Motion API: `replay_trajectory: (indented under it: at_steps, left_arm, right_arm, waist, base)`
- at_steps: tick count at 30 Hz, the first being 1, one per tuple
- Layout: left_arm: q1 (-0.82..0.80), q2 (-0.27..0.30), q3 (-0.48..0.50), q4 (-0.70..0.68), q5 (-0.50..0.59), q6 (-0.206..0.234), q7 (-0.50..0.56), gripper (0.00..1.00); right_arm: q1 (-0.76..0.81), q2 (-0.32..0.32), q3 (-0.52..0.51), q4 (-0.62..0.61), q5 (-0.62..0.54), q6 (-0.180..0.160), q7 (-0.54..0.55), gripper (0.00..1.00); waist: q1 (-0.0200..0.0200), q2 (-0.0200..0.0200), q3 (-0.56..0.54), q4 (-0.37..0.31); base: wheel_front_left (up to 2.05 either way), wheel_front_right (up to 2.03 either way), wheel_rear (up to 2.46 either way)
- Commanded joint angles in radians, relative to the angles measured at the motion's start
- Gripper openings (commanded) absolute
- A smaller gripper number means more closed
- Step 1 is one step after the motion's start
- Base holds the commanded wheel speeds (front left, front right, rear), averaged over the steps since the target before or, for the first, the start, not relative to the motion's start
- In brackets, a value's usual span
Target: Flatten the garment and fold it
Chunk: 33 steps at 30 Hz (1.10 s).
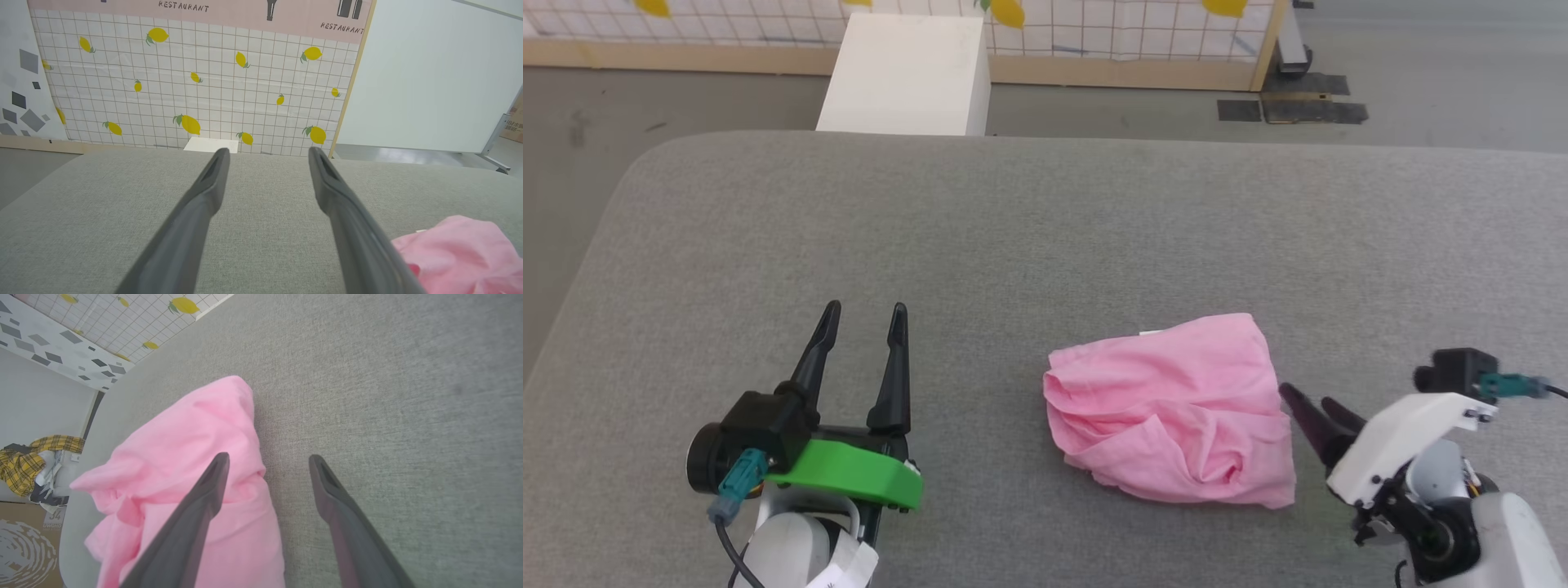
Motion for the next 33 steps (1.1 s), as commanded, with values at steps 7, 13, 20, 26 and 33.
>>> replay_trajectory:
  at_steps: [7, 13, 20, 26, 33]
  left_arm:
    - [-0.009, -0.003, -0.006, -0.001, -0.009, 0.001, -0.004, 1.00]
    - [-0.013, -0.003, -0.012, 0.001, -0.013, 0.004, -0.004, 1.00]
    - [-0.007, -0.003, -0.006, -0.003, -0.013, 0.010, -0.004, 1.00]
    - [0.000, -0.003, 0.008, -0.016, -0.008, 0.011, -0.004, 1.00]
    - [-0.017, -0.002, 0.026, -0.036, 0.013, 0.006, -0.004, 1.00]
  right_arm:
    - [-0.069, 0.002, 0.070, 0.075, -0.046, -0.001, 0.063, 1.00]
    - [-0.083, 0.002, 0.139, 0.129, -0.040, -0.001, 0.150, 1.00]
    - [-0.091, 0.002, 0.163, 0.125, -0.038, -0.001, 0.197, 0.00]
    - [-0.129, -0.005, 0.221, 0.049, -0.108, -0.001, 0.223, 0.00]
    - [-0.237, -0.152, 0.405, -0.034, -0.251, -0.001, 0.243, 0.00]
  waist:
    - [0.0000, 0.0000, 0.024, 0.039]
    - [0.0000, 0.0000, 0.026, 0.061]
    - [0.0000, 0.0000, 0.023, 0.056]
    - [0.0000, 0.0000, 0.032, -0.017]
    - [0.0000, 0.0000, 0.065, -0.160]
  base:
    - [0.00, 0.00, 0.00]
    - [0.00, 0.00, 0.00]
    - [0.00, 0.00, 0.00]
    - [0.00, 0.00, 0.00]
    - [0.00, 0.00, 0.00]
